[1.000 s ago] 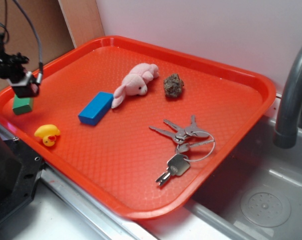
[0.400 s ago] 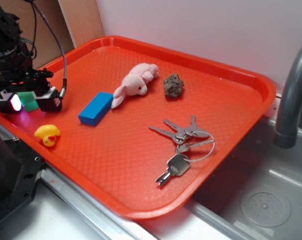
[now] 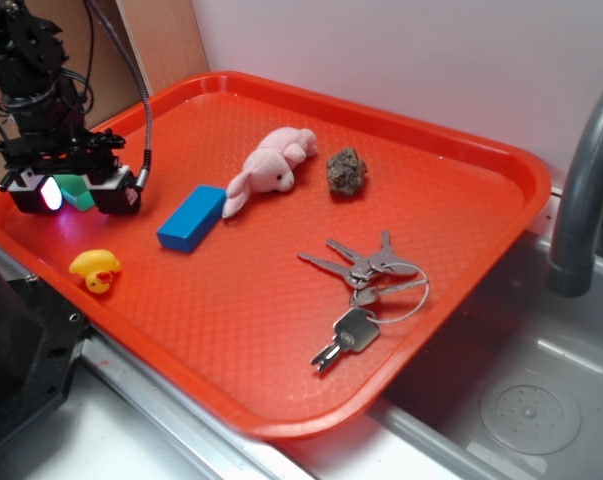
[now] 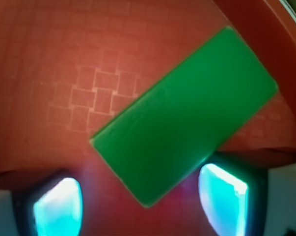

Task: Grab the green block.

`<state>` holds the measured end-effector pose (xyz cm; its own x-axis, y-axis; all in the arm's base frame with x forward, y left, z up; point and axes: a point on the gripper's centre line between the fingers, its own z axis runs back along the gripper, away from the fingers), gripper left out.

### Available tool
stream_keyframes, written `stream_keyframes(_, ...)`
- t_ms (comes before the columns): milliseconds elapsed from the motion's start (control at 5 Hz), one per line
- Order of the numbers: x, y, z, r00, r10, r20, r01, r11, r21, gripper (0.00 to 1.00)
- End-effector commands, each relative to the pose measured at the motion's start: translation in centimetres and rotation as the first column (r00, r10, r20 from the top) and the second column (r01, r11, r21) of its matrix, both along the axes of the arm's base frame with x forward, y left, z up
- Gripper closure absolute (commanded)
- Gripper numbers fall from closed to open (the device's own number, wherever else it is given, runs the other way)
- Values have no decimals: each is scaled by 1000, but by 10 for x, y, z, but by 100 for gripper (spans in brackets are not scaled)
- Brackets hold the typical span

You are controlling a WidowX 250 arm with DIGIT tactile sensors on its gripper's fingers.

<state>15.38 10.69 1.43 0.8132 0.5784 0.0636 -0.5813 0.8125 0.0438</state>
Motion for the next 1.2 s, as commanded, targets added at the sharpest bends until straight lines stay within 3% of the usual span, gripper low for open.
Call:
stream_keyframes(0,-15,-13,45,989,133,65,-133,991,7,0)
stream_keyframes(200,-19,-8,57,950,301,87,-305,951,45,0)
stream_keyframes(600,0,8,51,872,463,160,-478,875,73,0)
stream_keyframes(800,10,22,50,859,474,195,-497,862,96,0)
stream_keyframes(1000,9,36,38,842,506,187,-527,846,84,0)
